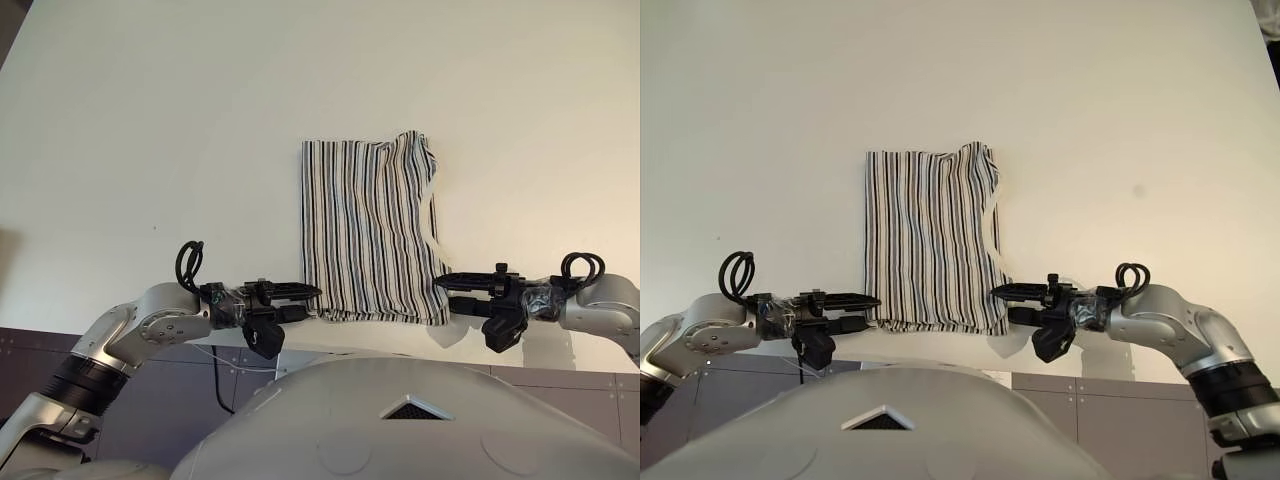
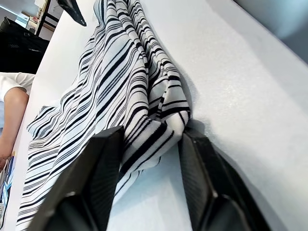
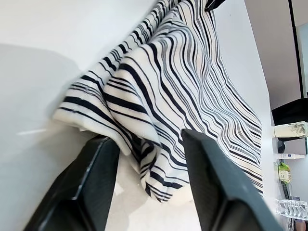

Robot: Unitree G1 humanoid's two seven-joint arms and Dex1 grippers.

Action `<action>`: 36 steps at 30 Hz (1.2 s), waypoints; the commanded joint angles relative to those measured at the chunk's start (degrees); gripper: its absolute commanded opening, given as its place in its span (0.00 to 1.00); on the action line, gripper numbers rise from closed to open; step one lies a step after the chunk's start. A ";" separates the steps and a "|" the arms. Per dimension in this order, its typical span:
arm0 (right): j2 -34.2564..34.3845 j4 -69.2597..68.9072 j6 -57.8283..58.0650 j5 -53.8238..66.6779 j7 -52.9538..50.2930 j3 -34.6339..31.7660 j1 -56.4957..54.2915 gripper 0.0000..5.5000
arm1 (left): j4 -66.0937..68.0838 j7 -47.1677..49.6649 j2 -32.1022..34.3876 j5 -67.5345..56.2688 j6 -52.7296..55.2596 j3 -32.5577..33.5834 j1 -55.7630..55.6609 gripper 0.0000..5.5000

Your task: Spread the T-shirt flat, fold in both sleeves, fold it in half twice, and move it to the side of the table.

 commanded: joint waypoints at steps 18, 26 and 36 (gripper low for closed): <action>-2.26 -5.95 19.82 25.79 11.27 7.56 3.49 0.02 | -4.37 -6.37 2.65 -15.39 17.24 1.96 9.86 0.02; -11.48 -25.26 50.95 64.92 22.59 -0.53 10.60 0.02 | -23.46 -15.30 8.46 -55.04 44.13 10.78 15.65 0.02; 8.77 -9.94 72.25 50.34 5.77 -2.67 -20.09 0.02 | -2.58 -9.18 -12.68 -48.77 61.34 7.91 -20.36 0.02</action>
